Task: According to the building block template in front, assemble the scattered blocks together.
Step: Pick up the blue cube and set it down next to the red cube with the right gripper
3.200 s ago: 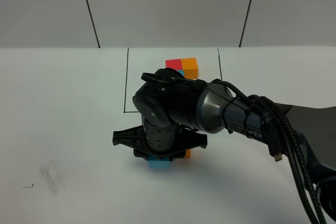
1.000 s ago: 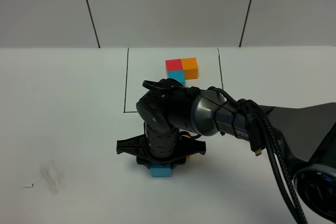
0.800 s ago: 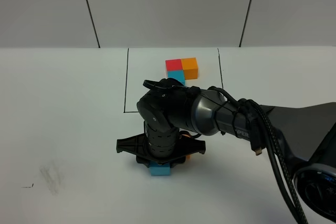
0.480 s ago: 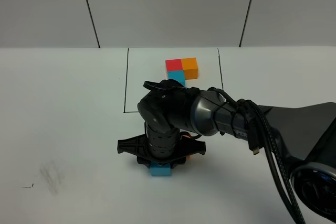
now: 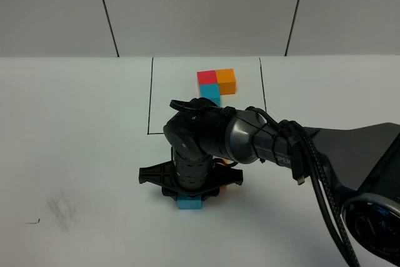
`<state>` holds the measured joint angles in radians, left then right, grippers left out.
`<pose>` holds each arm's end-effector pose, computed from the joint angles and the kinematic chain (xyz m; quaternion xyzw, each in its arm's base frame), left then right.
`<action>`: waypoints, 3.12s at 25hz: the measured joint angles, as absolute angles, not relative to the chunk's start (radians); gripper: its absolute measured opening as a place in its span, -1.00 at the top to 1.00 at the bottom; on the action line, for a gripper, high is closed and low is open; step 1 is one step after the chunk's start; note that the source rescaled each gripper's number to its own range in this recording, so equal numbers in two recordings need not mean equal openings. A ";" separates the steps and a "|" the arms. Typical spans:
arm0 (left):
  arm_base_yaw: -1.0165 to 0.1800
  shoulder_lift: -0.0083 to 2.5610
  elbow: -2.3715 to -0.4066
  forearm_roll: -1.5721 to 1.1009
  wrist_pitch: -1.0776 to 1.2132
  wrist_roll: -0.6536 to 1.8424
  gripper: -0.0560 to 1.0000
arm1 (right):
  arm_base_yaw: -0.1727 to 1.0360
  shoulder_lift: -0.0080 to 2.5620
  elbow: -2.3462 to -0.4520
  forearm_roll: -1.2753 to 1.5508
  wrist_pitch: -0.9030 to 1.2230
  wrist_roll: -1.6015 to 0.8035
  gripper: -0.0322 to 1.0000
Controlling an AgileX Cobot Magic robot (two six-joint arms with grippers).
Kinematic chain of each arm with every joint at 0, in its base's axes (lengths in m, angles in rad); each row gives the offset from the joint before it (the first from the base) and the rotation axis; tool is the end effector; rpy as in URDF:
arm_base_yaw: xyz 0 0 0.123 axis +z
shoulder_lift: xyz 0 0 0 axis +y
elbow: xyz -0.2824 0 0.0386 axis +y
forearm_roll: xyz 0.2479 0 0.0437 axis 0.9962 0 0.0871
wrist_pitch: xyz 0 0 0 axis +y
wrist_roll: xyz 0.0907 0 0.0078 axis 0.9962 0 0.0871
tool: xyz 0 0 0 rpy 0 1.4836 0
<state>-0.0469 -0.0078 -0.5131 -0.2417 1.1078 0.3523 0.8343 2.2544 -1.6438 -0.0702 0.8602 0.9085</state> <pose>-0.0118 -0.0190 0.2789 0.1778 0.8350 -0.0418 0.5190 0.3081 0.3326 0.1219 0.0166 0.9951 0.0531 0.0820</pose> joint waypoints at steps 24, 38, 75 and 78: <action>-0.047 -0.008 -0.513 -0.219 1.108 0.352 -0.72 | 0.817 2.279 -1.660 -0.080 0.877 0.911 0.57; -0.047 -0.008 -0.513 -0.219 1.108 0.352 -0.72 | 0.813 2.280 -1.661 -0.051 0.885 0.808 0.57; -0.047 -0.008 -0.513 -0.219 1.108 0.352 -0.72 | 0.812 2.282 -1.662 -0.014 0.882 0.752 0.57; -0.047 -0.008 -0.513 -0.218 1.108 0.352 -0.72 | 0.812 2.282 -1.662 -0.015 0.882 0.752 0.57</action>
<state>-0.0469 -0.0078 -0.5131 -0.2178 1.1078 0.3523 0.8125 2.2818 -1.6617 -0.0147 0.8822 0.7525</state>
